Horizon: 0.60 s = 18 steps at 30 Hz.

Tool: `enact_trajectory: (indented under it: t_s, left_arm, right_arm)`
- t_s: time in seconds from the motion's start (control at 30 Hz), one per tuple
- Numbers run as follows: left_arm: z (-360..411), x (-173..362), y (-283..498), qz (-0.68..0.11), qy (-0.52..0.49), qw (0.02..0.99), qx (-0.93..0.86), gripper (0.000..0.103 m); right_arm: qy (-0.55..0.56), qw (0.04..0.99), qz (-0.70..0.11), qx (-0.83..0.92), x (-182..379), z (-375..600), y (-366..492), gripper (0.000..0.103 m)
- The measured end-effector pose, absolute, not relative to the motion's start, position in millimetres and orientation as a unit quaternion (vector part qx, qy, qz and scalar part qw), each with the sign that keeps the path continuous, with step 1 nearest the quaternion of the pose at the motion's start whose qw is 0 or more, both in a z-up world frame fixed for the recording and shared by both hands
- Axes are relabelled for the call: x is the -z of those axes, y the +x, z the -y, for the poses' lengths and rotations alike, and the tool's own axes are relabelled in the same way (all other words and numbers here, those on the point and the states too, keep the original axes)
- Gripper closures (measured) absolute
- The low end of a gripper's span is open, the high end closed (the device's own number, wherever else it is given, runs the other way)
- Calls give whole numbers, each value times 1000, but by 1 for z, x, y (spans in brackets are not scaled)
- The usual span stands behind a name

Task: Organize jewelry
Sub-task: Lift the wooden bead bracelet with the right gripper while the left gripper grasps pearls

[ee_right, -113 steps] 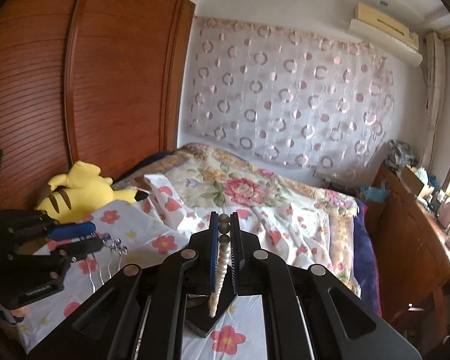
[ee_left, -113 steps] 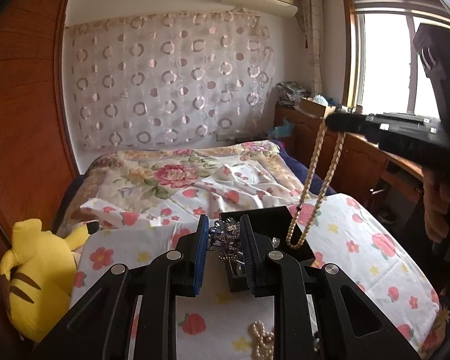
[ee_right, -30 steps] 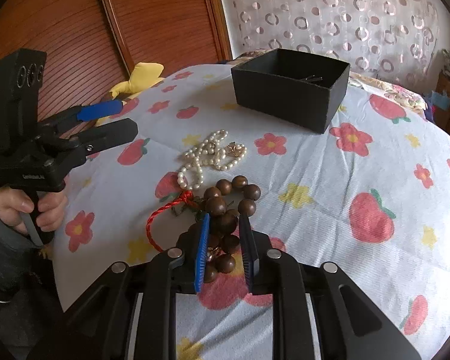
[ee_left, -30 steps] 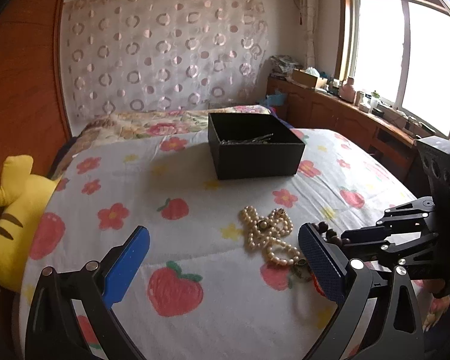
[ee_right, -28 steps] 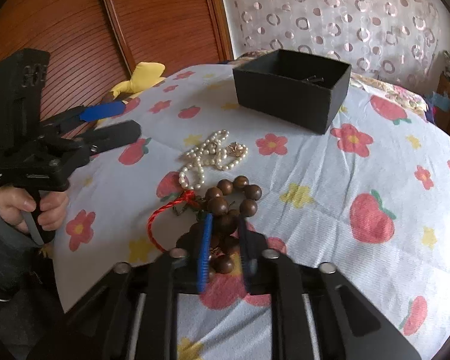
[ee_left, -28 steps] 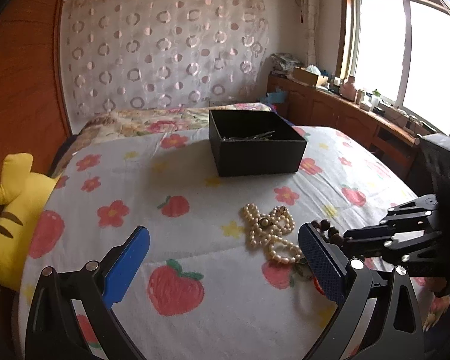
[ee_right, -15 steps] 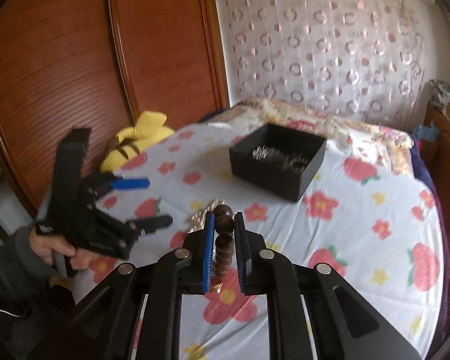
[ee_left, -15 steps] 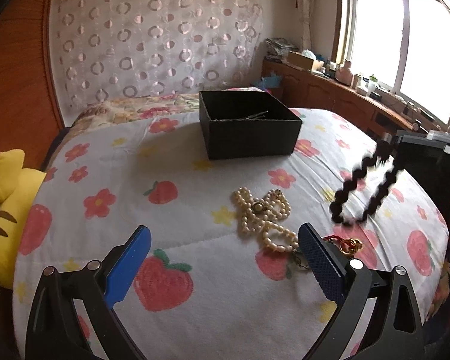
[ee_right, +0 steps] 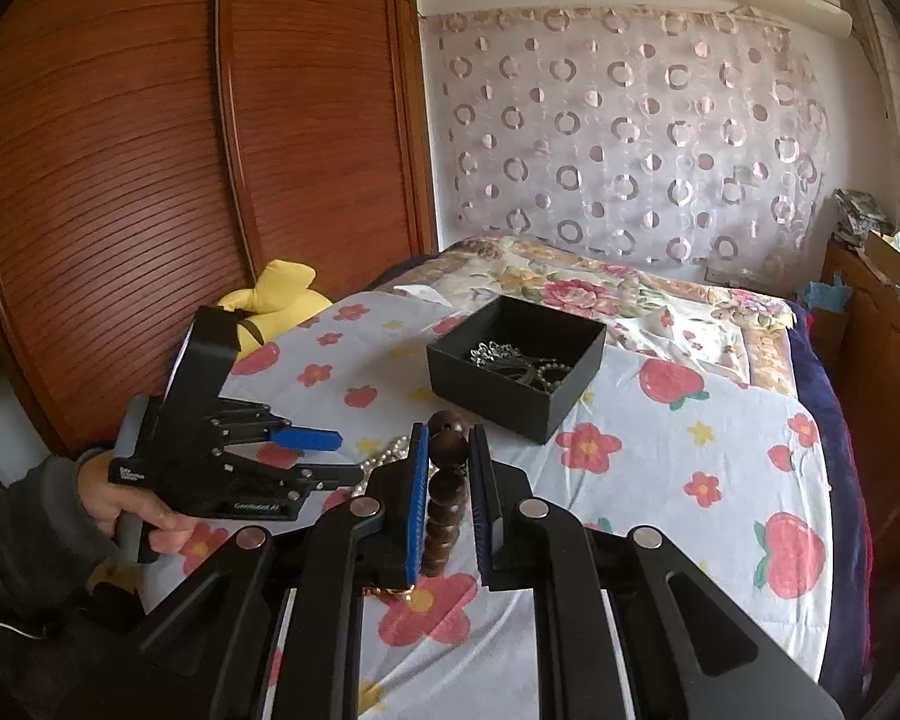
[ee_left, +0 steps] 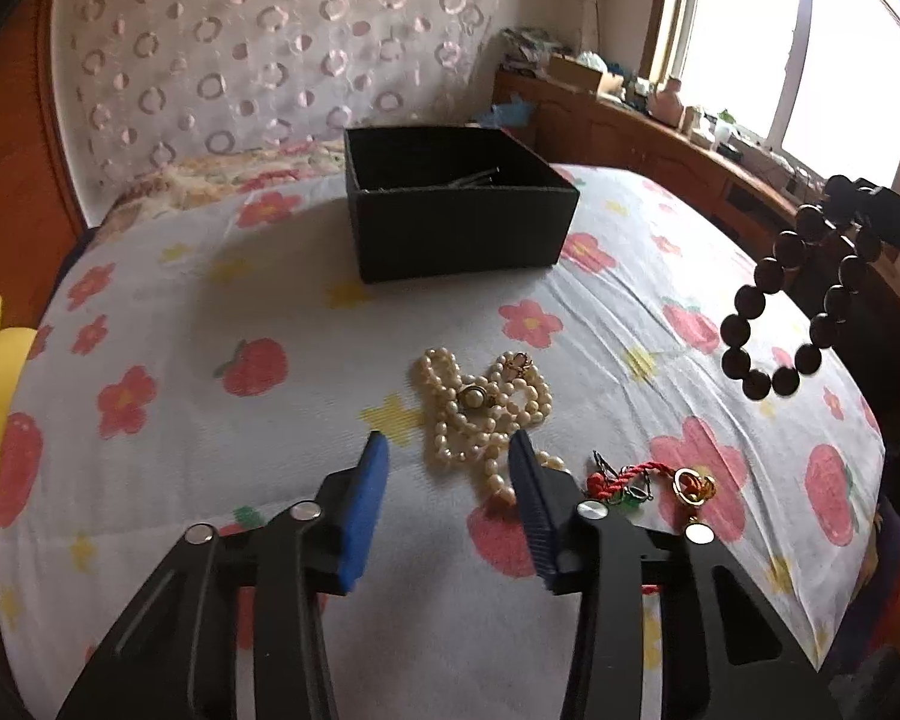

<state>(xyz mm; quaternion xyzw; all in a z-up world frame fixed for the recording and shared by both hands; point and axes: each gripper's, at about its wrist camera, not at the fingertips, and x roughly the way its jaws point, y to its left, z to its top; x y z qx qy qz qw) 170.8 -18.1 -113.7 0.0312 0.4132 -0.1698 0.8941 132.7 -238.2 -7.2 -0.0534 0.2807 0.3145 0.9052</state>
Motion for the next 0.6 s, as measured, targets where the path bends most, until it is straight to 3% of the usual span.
enact_trajectory:
  t_s: [0.2,0.27,0.33,0.43,0.6]
  left_arm:
    - [26,119,178,-425,49,888,168,67]
    - [27,120,178,-425,52,888,170,73]
    - [29,120,178,-425,55,886,176,94]
    - [30,117,176,-418,58,888,183,99]
    - [31,94,168,-389,57,900,188,99]
  right_arm:
    - [-51,904,-285,-313,15,238,132,88]
    - [-51,904,-286,-313,16,238,132,88]
    - [-51,904,-287,-313,18,238,132,88]
    - [-52,903,-289,-312,21,237,130,88]
    - [-51,904,-290,-311,22,237,131,88]
